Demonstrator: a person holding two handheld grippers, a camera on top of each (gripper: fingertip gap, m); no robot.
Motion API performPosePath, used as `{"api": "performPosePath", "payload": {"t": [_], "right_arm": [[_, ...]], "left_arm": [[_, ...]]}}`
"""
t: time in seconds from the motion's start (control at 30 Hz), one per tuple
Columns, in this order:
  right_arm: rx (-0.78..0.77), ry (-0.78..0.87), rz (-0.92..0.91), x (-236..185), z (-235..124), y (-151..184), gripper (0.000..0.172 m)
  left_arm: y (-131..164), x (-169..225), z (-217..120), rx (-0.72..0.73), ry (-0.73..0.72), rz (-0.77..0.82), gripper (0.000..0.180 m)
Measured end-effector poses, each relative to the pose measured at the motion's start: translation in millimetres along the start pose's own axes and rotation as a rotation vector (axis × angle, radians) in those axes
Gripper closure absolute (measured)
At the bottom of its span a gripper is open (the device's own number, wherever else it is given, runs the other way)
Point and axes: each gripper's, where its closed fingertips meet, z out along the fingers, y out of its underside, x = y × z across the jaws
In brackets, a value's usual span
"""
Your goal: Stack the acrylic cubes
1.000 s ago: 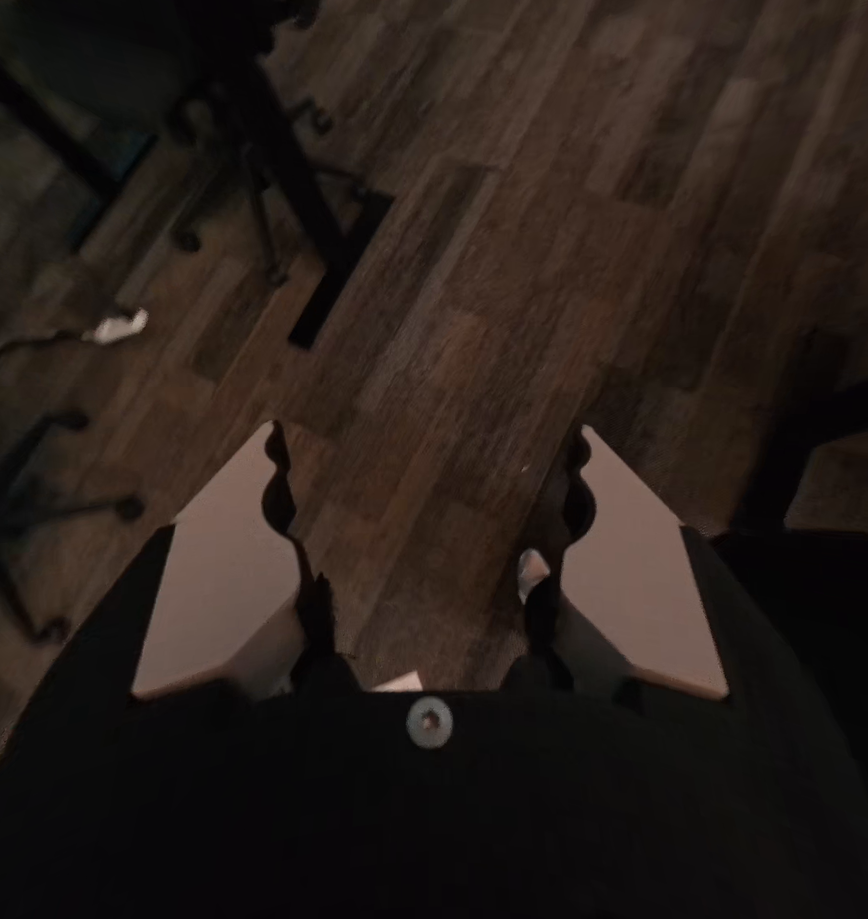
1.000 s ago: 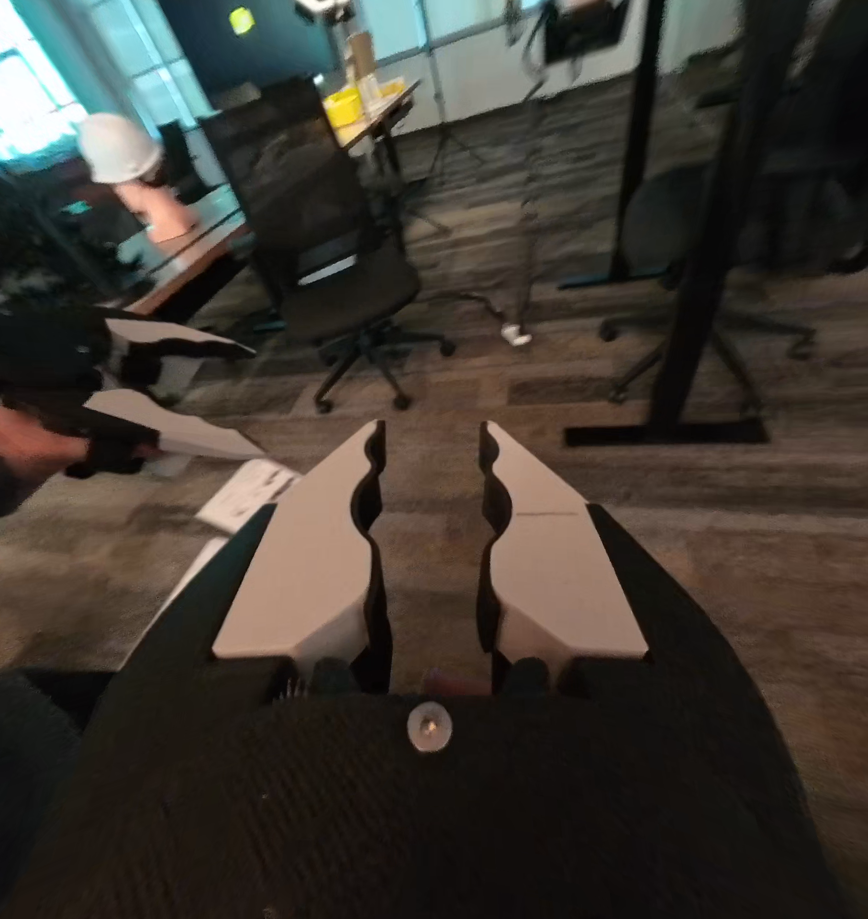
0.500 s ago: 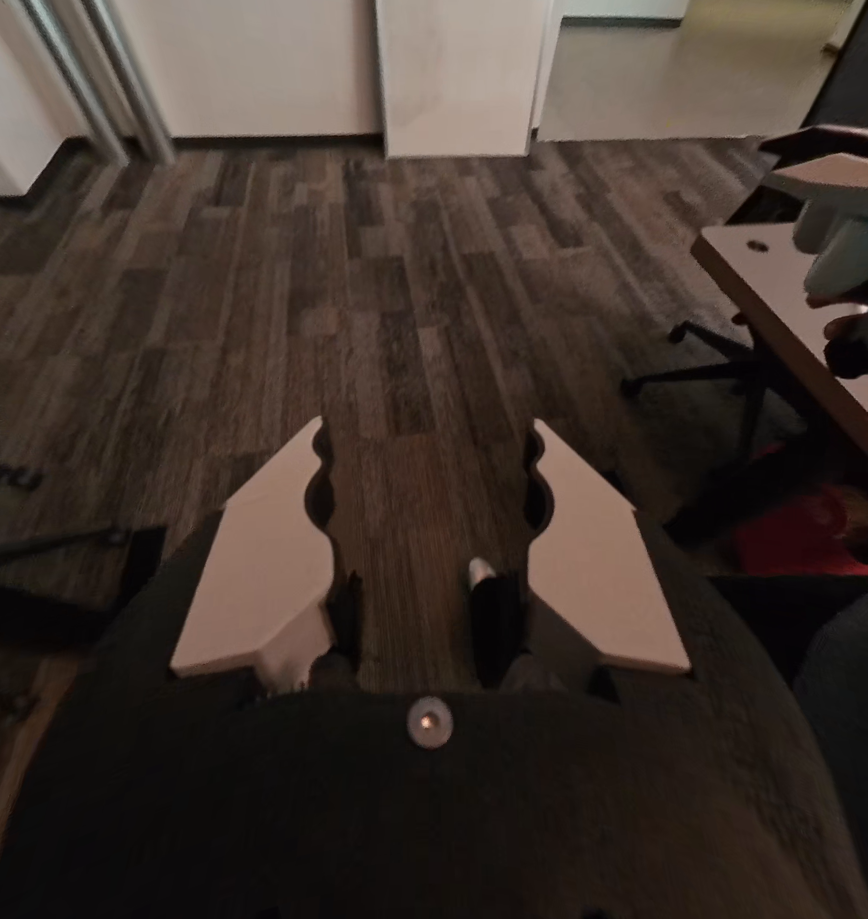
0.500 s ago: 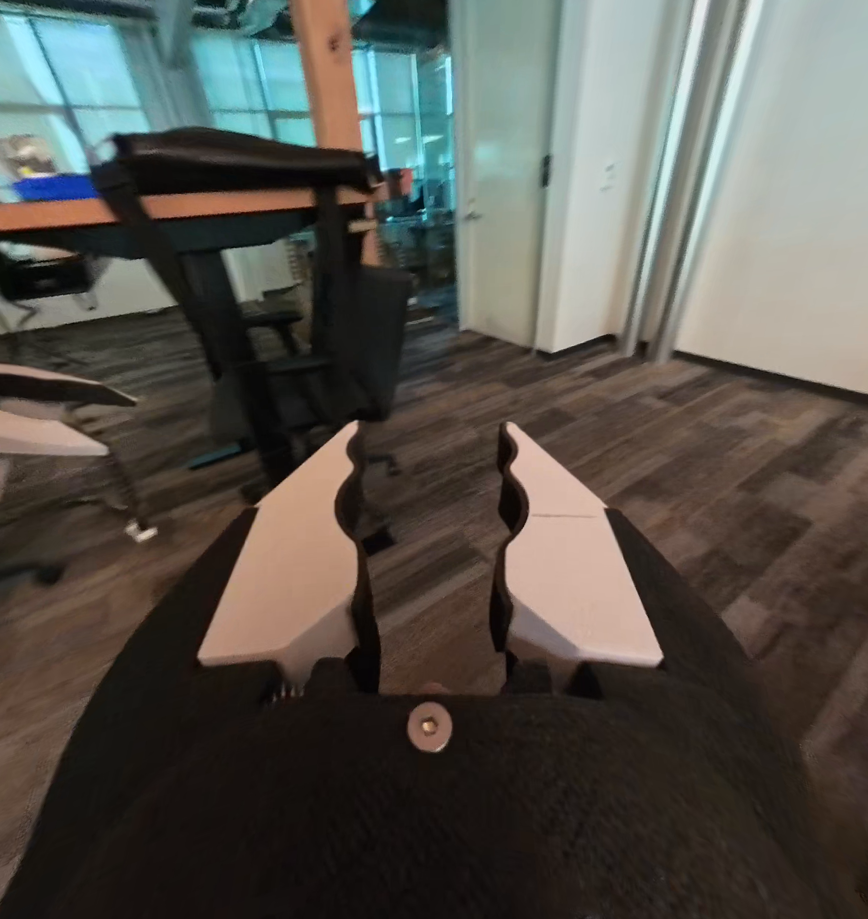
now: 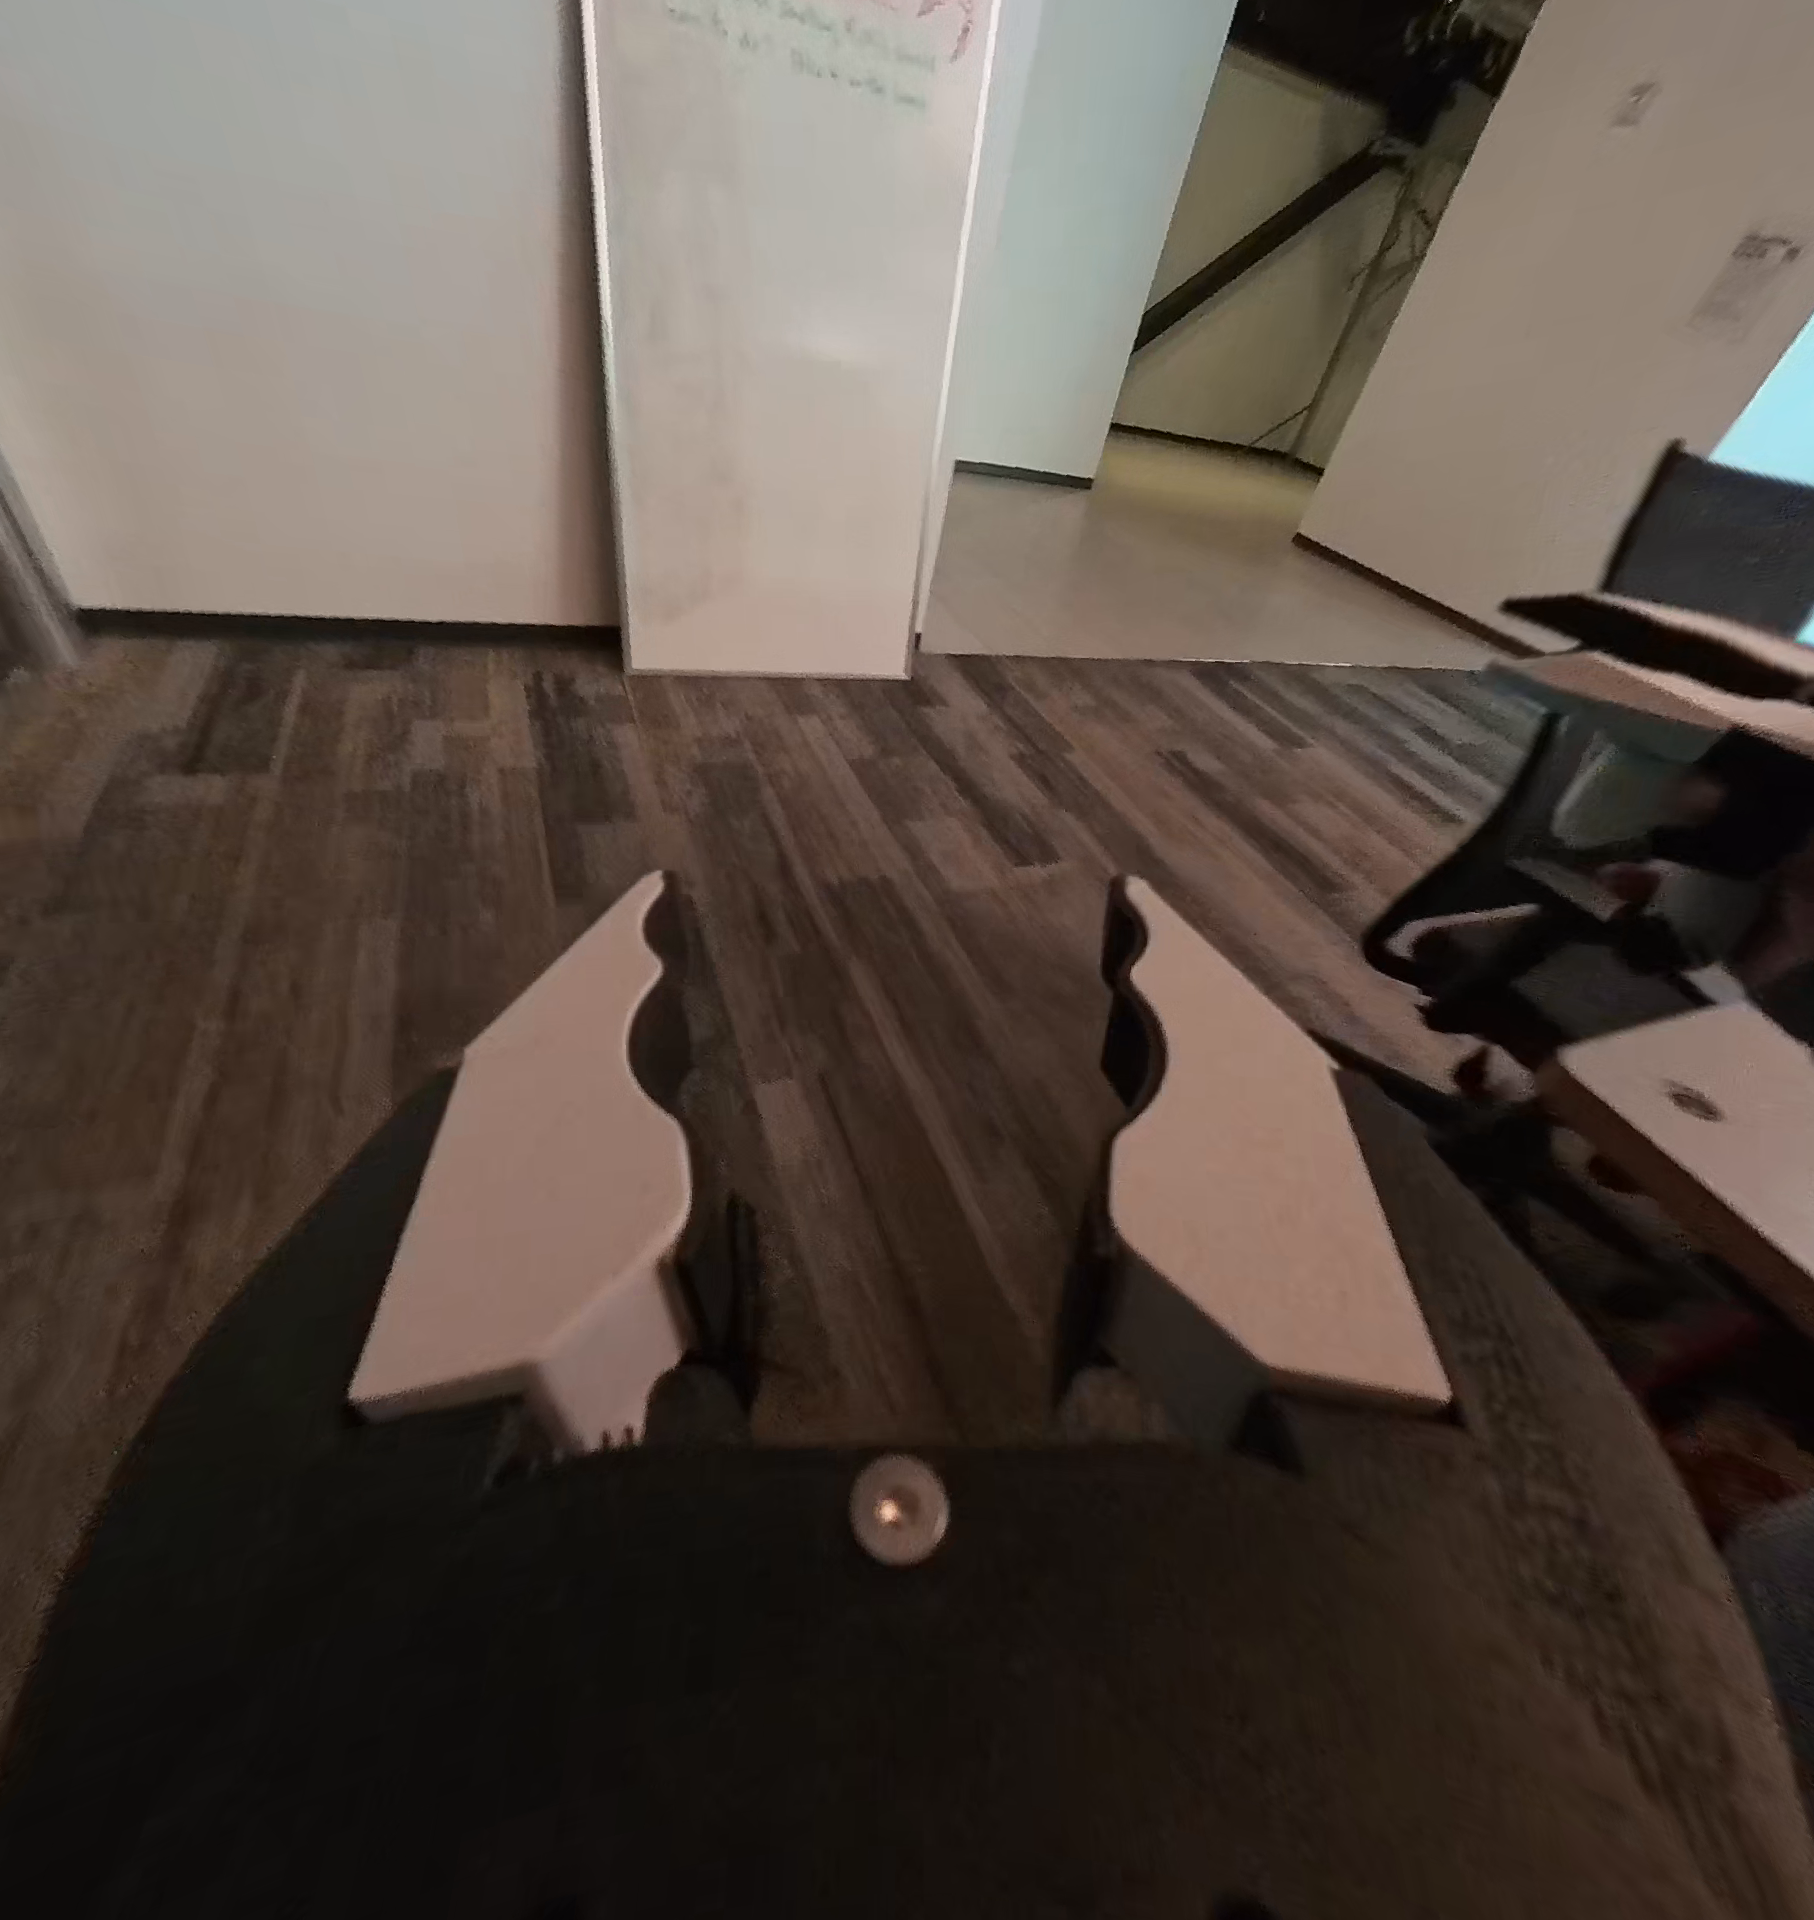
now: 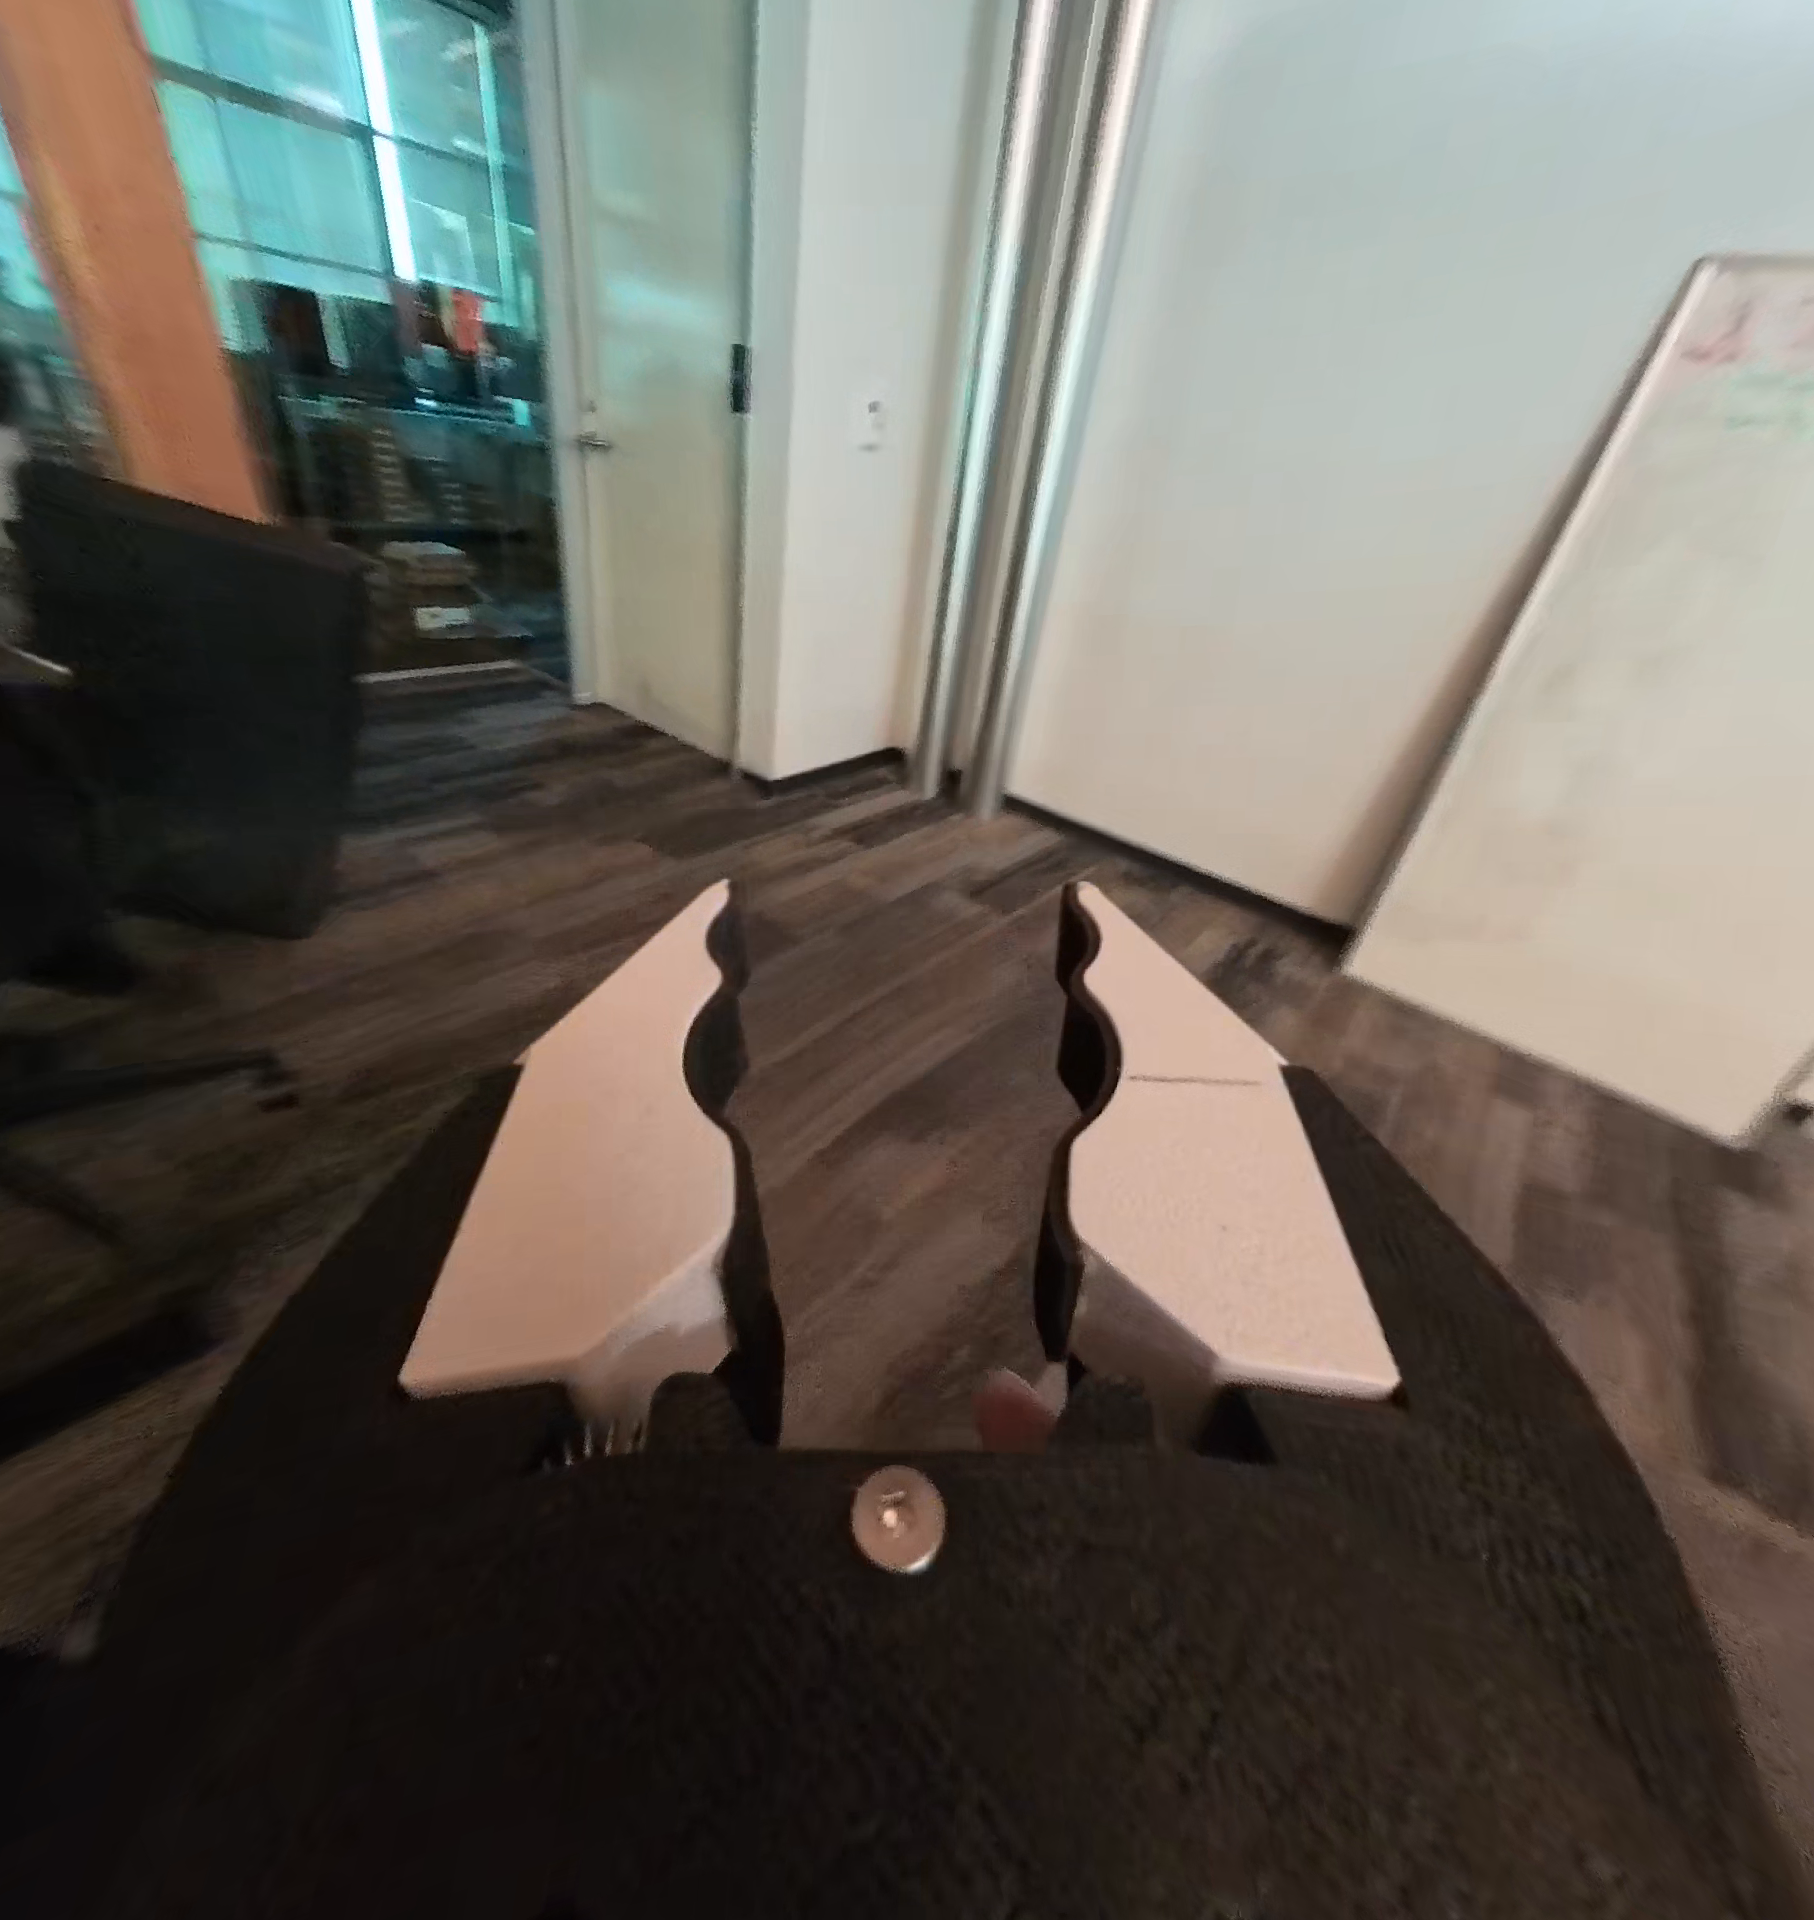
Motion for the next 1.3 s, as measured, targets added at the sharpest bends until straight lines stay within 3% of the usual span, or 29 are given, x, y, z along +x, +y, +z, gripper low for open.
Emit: {"api": "performPosePath", "payload": {"t": [0.23,0.4,0.53,0.77,0.97,1.13,1.3], "right_arm": [[0.000,0.267,-0.131,131,137,17,0.113],[-0.016,0.413,-0.002,222,186,16,0.122],[0.027,0.521,0.201,300,183,29,0.131],[-0.046,0.798,0.149,466,148,86,0.127],[-0.056,0.885,0.154,647,151,94,0.130],[-0.090,0.918,0.057,782,160,93,0.134],[-0.064,1.046,0.085,918,161,112,0.142]], "left_arm": [[-49,-101,208,0.036,0.099,0.177,0.092],[-99,-96,377,-0.051,0.375,0.265,0.086],[-118,-59,506,-0.048,0.560,0.289,0.087],[-127,55,715,0.067,0.725,0.262,0.083],[-141,153,873,0.236,0.782,0.463,0.096],[-151,217,996,0.211,0.820,0.512,0.105],[-133,270,1122,0.102,0.921,0.480,0.106]]}}
